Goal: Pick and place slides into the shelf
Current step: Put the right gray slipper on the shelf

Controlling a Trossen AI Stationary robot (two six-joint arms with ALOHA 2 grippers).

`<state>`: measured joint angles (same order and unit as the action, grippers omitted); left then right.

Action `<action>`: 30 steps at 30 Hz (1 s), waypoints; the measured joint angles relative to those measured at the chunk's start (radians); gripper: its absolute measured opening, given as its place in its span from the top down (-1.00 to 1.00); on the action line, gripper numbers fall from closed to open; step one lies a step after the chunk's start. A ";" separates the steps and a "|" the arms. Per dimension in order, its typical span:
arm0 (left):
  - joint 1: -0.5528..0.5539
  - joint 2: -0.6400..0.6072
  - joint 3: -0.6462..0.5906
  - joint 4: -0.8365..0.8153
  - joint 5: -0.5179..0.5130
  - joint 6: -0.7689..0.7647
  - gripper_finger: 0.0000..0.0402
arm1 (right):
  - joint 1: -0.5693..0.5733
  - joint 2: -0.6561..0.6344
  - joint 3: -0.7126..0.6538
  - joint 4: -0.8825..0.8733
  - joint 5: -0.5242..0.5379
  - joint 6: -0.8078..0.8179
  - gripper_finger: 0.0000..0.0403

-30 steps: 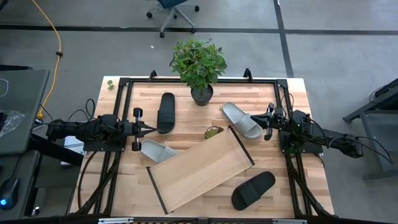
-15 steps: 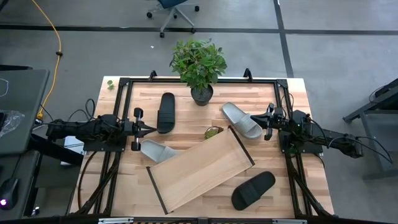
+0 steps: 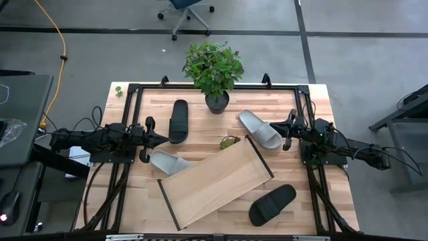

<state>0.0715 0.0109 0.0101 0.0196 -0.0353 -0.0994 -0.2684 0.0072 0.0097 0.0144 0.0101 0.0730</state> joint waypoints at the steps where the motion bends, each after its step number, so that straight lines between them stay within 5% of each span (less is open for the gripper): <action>1: 0.000 0.000 0.000 0.000 0.000 -0.016 1.00 | 0.000 0.000 0.000 0.000 0.000 0.014 1.00; 4: 0.000 0.000 0.000 0.000 -0.002 -0.044 1.00 | 0.000 0.000 0.000 0.005 -0.007 0.181 1.00; 9: 0.000 0.000 0.000 0.000 -0.008 -0.039 1.00 | 0.000 0.000 0.001 0.010 -0.002 0.722 1.00; 16: 0.000 0.000 0.000 0.004 -0.026 -0.036 1.00 | 0.000 0.000 0.003 0.012 0.118 1.067 1.00; 30: 0.000 0.000 0.000 0.007 -0.041 -0.036 1.00 | 0.000 0.000 0.005 0.164 0.473 1.288 1.00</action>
<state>0.0715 0.0105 0.0098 0.0265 -0.0761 -0.1356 -0.2680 0.0071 0.0151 0.1789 0.4828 1.3608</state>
